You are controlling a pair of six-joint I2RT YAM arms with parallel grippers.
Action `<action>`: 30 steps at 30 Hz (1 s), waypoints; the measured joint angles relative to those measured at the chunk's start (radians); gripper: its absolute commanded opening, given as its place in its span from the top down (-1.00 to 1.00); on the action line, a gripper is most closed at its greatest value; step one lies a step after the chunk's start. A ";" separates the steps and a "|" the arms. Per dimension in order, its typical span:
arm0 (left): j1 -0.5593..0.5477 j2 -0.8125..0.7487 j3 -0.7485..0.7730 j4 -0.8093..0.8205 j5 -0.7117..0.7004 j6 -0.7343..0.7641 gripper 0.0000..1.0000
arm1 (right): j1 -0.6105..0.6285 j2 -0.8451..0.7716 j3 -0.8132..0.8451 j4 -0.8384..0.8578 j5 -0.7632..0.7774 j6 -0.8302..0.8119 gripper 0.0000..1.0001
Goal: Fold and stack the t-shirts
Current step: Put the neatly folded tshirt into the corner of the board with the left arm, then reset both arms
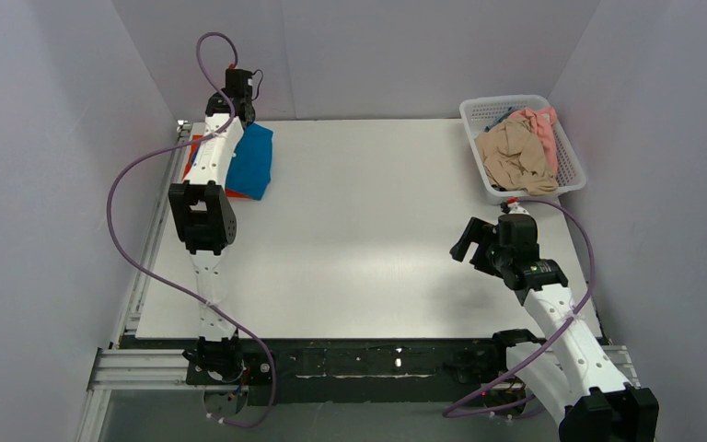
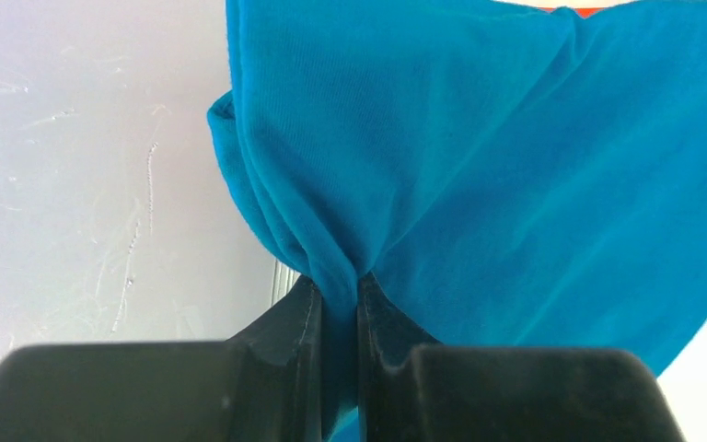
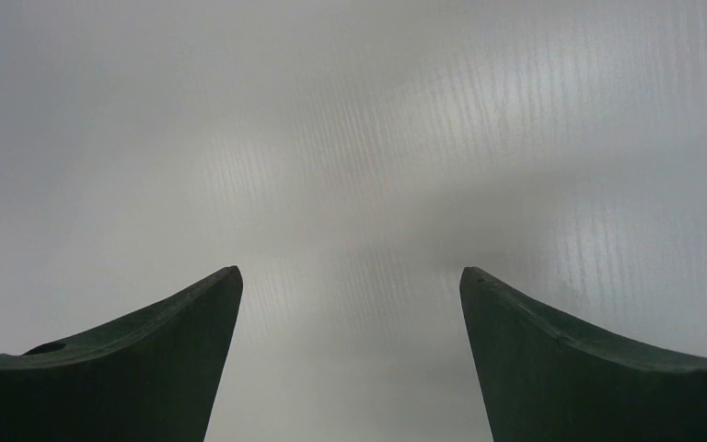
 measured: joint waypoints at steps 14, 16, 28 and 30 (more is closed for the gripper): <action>0.117 0.121 0.024 0.071 0.044 -0.077 -0.96 | 0.000 0.066 0.022 -0.053 0.010 0.001 -0.94; 0.132 0.119 0.040 0.039 0.056 -0.115 -0.96 | 0.000 0.069 0.037 -0.059 0.010 0.001 -0.95; 0.116 -0.333 -0.353 -0.074 0.274 -0.526 -0.96 | 0.000 -0.004 0.051 -0.062 0.006 -0.005 -0.96; 0.085 -0.466 -0.484 -0.071 0.316 -0.600 -0.96 | 0.000 -0.024 0.049 -0.060 0.002 -0.003 -0.97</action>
